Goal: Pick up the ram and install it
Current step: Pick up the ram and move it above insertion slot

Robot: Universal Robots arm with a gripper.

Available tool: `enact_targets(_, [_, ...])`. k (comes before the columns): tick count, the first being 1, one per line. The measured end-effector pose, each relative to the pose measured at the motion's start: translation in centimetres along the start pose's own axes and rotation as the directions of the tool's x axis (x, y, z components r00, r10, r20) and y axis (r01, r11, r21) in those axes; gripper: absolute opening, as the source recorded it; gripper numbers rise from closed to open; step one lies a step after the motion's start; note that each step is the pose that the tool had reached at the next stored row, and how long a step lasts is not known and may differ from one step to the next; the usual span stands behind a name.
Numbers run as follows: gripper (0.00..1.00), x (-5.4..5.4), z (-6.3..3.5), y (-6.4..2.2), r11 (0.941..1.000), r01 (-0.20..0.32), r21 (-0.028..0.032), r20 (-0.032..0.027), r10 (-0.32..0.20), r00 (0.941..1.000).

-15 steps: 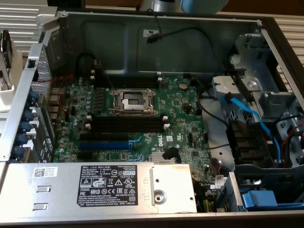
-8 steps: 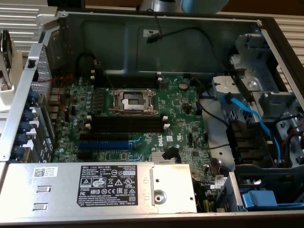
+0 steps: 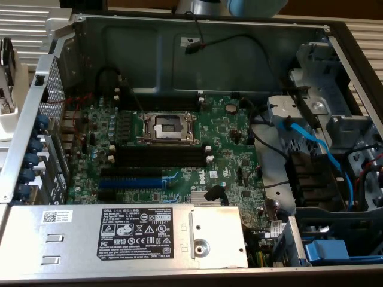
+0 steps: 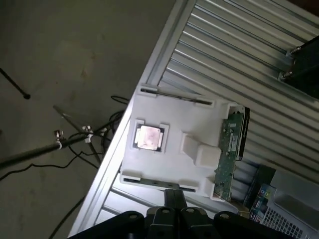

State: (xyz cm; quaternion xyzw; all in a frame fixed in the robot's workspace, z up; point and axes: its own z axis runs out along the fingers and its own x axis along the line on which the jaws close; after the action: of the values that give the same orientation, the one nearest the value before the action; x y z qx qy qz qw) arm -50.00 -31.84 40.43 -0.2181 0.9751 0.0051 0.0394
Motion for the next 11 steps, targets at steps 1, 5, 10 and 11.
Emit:
enact_targets(1, [0.10,0.00,0.00,0.00,0.9998,0.019,-0.0015,0.0001,-0.019,0.9998])
enact_targets(5, [0.10,0.00,0.00,0.00,0.9958,0.091,-0.0072,0.0010,-0.091,0.9958])
enact_targets(10, [0.10,0.00,0.00,0.00,0.9834,0.181,-0.0142,0.0026,-0.181,0.9835])
enact_targets(11, [0.10,0.00,-0.01,0.00,0.9800,0.199,-0.0156,0.0029,-0.199,0.9801])
